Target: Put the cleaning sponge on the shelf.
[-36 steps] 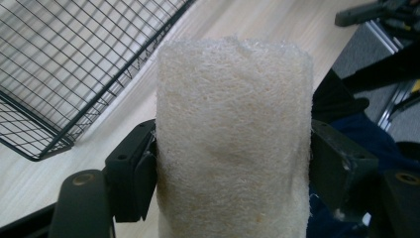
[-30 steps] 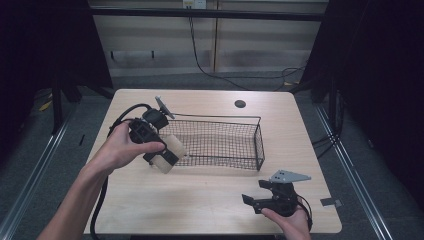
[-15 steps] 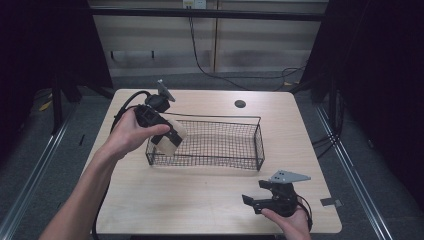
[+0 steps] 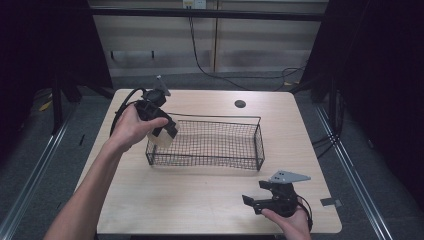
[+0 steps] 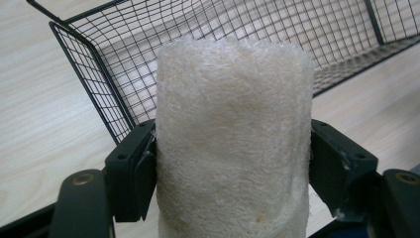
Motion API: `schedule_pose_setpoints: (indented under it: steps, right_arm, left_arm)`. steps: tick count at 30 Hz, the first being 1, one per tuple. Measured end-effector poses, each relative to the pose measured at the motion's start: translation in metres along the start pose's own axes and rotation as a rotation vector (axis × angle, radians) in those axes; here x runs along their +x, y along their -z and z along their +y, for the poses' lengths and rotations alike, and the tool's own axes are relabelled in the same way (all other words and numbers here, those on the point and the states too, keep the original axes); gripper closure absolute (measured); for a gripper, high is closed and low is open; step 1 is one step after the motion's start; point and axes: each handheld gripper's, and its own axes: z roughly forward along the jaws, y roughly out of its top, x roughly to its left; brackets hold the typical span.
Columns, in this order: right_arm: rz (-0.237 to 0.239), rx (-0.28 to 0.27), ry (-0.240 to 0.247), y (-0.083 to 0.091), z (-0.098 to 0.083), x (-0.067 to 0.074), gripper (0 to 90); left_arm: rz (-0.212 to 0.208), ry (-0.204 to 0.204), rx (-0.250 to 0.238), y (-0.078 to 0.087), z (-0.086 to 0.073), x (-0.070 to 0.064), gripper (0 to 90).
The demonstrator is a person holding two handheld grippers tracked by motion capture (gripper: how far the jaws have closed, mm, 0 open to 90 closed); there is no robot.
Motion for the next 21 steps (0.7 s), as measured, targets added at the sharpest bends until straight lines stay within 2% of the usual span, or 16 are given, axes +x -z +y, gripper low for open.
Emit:
schedule_pose_setpoints:
  steps: [4,9,13,14,16,18,21]
  right_arm:
    - [0.005,0.004,0.0,-0.001,0.0,0.001,16.7]
    - [0.007,0.009,0.003,-0.002,0.0,0.001,16.7]
    - [0.009,0.009,0.004,-0.001,0.0,0.001,16.7]
    - [0.01,0.009,0.003,-0.001,0.0,0.001,16.7]
    - [0.009,0.01,0.006,-0.002,0.0,0.001,16.5]
    - [0.011,0.013,0.01,-0.002,0.0,0.002,16.5]
    - [0.012,0.012,0.017,-0.002,0.0,0.002,16.5]
  left_arm:
    - [0.011,0.058,0.001,-0.004,0.003,0.001,27.7]
    - [0.035,0.099,0.02,-0.015,0.009,0.002,27.7]
    - [0.043,0.108,0.021,-0.021,0.012,0.003,27.7]
    - [0.049,0.091,0.024,-0.023,0.013,0.003,27.6]
    - [0.05,0.103,0.027,-0.027,0.014,0.005,27.6]
    - [0.087,0.12,0.038,-0.031,0.014,0.006,27.6]
    - [0.083,0.135,0.049,-0.038,0.014,0.007,27.7]
